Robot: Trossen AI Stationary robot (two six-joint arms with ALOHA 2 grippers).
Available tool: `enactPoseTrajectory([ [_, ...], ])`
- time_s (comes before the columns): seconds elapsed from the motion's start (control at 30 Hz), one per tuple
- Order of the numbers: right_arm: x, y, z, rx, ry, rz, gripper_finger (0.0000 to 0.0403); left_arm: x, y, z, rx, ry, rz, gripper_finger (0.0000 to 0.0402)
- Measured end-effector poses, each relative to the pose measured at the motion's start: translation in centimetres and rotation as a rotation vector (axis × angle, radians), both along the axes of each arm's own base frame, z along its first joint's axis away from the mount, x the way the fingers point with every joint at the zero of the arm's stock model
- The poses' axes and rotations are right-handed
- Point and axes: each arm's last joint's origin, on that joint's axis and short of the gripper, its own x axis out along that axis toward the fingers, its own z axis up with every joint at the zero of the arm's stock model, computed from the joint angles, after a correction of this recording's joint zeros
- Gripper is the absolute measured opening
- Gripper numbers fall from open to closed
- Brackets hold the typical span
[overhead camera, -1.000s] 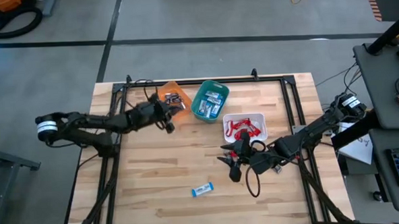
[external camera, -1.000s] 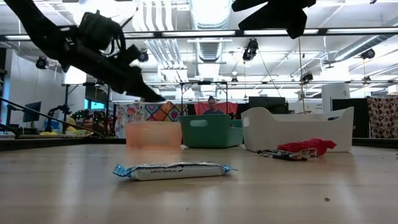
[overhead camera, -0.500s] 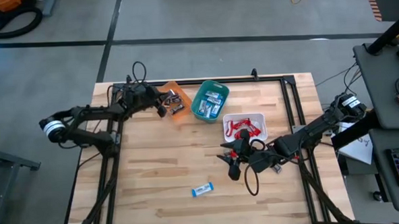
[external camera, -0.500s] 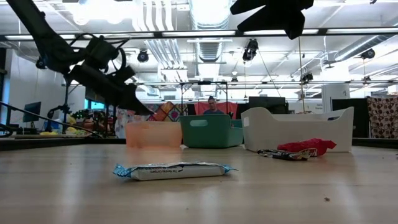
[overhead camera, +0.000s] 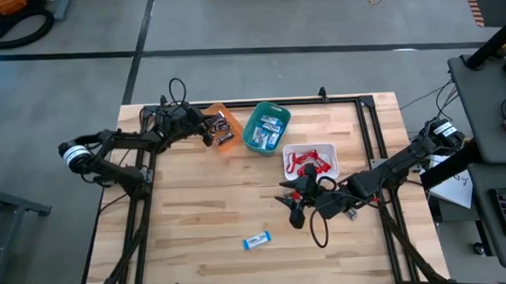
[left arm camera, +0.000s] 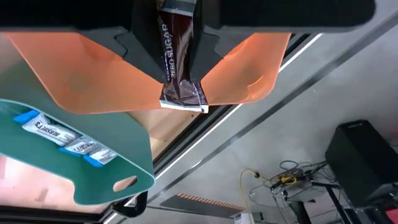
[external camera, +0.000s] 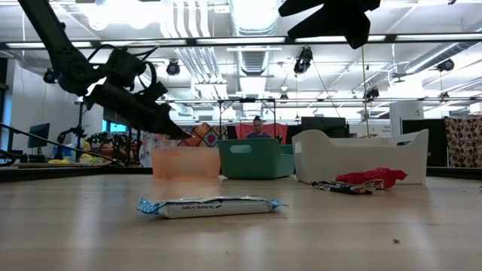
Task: Sort candy
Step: Put the bottom left brown chocolate bar into the orange bin, then put the red chocolate bar into the white bin
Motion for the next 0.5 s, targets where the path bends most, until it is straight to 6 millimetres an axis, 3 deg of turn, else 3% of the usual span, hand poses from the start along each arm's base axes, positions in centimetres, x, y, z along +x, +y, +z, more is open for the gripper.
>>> enactPoseTrajectory([
  [0.5,0.3,0.2,1.2,0.073,-0.013,-0.009,0.0205,0.0,0.0,-0.1,-0.018,-0.007,0.004,0.0132],
])
